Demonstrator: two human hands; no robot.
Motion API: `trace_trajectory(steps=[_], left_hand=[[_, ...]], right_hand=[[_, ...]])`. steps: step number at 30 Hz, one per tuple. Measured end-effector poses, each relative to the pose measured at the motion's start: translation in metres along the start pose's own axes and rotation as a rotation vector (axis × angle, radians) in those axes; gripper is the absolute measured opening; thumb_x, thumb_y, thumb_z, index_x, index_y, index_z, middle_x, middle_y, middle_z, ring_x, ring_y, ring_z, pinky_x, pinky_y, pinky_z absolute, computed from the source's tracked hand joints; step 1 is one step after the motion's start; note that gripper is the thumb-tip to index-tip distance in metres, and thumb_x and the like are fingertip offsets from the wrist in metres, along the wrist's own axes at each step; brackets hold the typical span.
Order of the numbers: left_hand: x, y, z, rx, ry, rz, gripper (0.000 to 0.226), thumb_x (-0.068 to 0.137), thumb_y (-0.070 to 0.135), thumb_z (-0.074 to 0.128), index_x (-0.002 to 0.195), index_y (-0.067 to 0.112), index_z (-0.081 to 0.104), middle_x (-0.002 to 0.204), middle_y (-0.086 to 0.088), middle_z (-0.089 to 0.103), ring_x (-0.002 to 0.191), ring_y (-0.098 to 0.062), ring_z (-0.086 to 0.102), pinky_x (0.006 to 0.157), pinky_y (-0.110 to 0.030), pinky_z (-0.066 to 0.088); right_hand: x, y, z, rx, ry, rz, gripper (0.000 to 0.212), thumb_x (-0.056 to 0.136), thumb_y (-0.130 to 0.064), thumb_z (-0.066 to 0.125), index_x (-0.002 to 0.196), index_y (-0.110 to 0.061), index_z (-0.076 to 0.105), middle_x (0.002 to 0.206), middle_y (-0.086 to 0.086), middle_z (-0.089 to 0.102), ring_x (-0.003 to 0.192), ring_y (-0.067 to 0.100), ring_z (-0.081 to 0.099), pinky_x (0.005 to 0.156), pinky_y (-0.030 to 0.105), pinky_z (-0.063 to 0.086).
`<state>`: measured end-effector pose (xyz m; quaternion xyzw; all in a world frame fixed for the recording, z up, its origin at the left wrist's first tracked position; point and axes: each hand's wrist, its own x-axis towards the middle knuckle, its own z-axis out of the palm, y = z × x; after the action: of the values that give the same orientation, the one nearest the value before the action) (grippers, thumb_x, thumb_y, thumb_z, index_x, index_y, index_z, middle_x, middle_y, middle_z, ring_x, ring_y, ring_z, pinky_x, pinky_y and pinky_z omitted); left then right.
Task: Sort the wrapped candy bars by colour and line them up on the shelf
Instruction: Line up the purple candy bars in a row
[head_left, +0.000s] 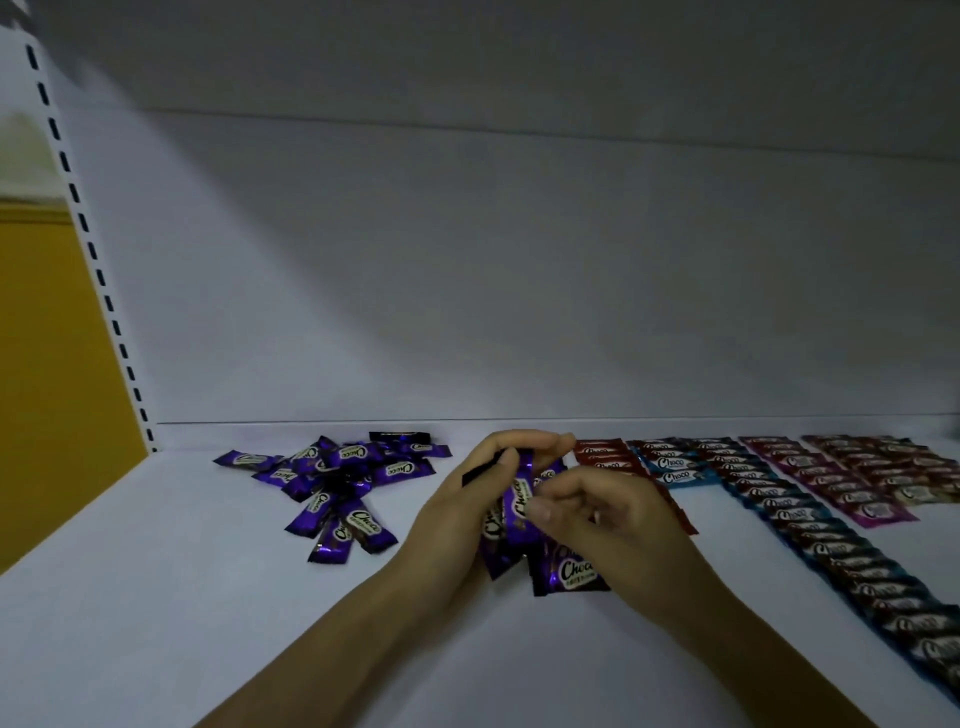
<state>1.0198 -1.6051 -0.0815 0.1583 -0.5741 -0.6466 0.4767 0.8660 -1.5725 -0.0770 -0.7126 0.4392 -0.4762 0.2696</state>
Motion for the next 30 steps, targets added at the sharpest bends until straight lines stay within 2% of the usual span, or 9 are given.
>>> trace_trajectory(steps=[2, 5, 9, 15, 20, 22, 25, 28, 30], left_hand=[[-0.002, -0.004, 0.004, 0.098, -0.001, -0.006, 0.028, 0.098, 0.032, 0.045, 0.115, 0.023, 0.065, 0.124, 0.001, 0.065, 0.119, -0.018, 0.059, 0.099, -0.036, 0.048], [-0.003, -0.009, 0.008, 0.259, 0.061, 0.052, 0.036, 0.092, 0.036, 0.041, 0.124, 0.026, 0.056, 0.11, 0.014, 0.068, 0.104, -0.004, 0.064, 0.081, -0.016, 0.052], [-0.004, -0.01, 0.005, 0.42, 0.149, 0.17, 0.03, 0.089, 0.036, 0.043, 0.106, 0.018, 0.06, 0.076, 0.017, 0.067, 0.061, 0.007, 0.058, 0.055, -0.005, 0.041], [-0.002, -0.013, -0.003, 0.615, 0.167, 0.199, 0.006, 0.084, 0.015, 0.069, 0.082, 0.02, 0.069, 0.079, 0.011, 0.07, 0.075, 0.0, 0.065, 0.063, -0.011, 0.048], [-0.001, -0.004, 0.001, 0.394, 0.213, 0.098, 0.009, 0.084, 0.018, 0.062, 0.081, 0.01, 0.06, 0.064, 0.013, 0.065, 0.053, 0.005, 0.059, 0.046, -0.005, 0.039], [-0.003, -0.002, -0.003, 0.616, 0.229, 0.251, 0.011, 0.084, 0.024, 0.064, 0.079, 0.014, 0.061, 0.071, 0.013, 0.066, 0.068, 0.0, 0.063, 0.055, -0.011, 0.046], [-0.004, 0.002, -0.017, 1.348, 0.124, 0.73, 0.011, 0.079, 0.002, 0.072, 0.083, 0.013, 0.07, 0.086, 0.008, 0.07, 0.071, -0.01, 0.065, 0.058, -0.025, 0.053], [-0.004, 0.01, -0.027, 1.697, -0.021, 0.997, 0.022, 0.083, -0.003, 0.057, 0.081, 0.01, 0.074, 0.09, -0.001, 0.073, 0.055, -0.016, 0.062, 0.043, -0.025, 0.047], [-0.006, 0.014, -0.028, 1.775, -0.094, 1.061, 0.025, 0.088, 0.004, 0.053, 0.078, 0.011, 0.075, 0.09, -0.002, 0.074, 0.052, -0.016, 0.06, 0.041, -0.024, 0.044]], right_hand=[[0.001, -0.002, 0.002, 0.079, -0.007, 0.012, 0.023, 0.072, -0.034, 0.065, 0.08, -0.013, 0.07, 0.074, -0.005, 0.069, 0.071, 0.006, 0.065, 0.065, 0.017, 0.049], [-0.001, -0.003, -0.005, 0.21, 0.041, 0.099, 0.022, 0.072, -0.028, 0.066, 0.081, -0.009, 0.069, 0.081, 0.003, 0.072, 0.076, 0.018, 0.069, 0.066, 0.021, 0.055], [-0.002, -0.004, -0.011, 0.32, 0.146, 0.257, 0.025, 0.076, -0.023, 0.067, 0.094, -0.006, 0.062, 0.08, 0.004, 0.073, 0.069, 0.013, 0.069, 0.056, 0.015, 0.049], [0.001, -0.005, -0.013, 0.432, 0.217, 0.382, 0.012, 0.088, -0.013, 0.061, 0.096, -0.005, 0.061, 0.081, 0.011, 0.074, 0.065, 0.02, 0.069, 0.055, 0.022, 0.051], [0.004, -0.001, -0.016, 0.385, 0.237, 0.445, 0.019, 0.09, -0.02, 0.058, 0.089, -0.002, 0.064, 0.072, 0.007, 0.07, 0.06, 0.013, 0.062, 0.053, 0.02, 0.048], [0.005, -0.002, -0.017, 0.442, 0.242, 0.471, 0.025, 0.088, -0.029, 0.057, 0.086, -0.005, 0.064, 0.071, 0.009, 0.071, 0.058, 0.015, 0.062, 0.051, 0.02, 0.047], [0.004, -0.004, -0.021, 0.472, 0.154, 0.475, 0.04, 0.076, -0.048, 0.057, 0.081, -0.01, 0.068, 0.08, 0.013, 0.073, 0.062, 0.02, 0.067, 0.056, 0.025, 0.05], [-0.001, -0.005, -0.025, 0.363, 0.008, 0.417, 0.023, 0.08, -0.026, 0.068, 0.1, -0.016, 0.068, 0.088, 0.01, 0.074, 0.073, 0.019, 0.071, 0.061, 0.02, 0.052], [-0.003, -0.004, -0.025, 0.331, -0.018, 0.383, 0.029, 0.081, -0.012, 0.069, 0.109, -0.016, 0.066, 0.089, 0.009, 0.074, 0.077, 0.021, 0.071, 0.065, 0.018, 0.052]])
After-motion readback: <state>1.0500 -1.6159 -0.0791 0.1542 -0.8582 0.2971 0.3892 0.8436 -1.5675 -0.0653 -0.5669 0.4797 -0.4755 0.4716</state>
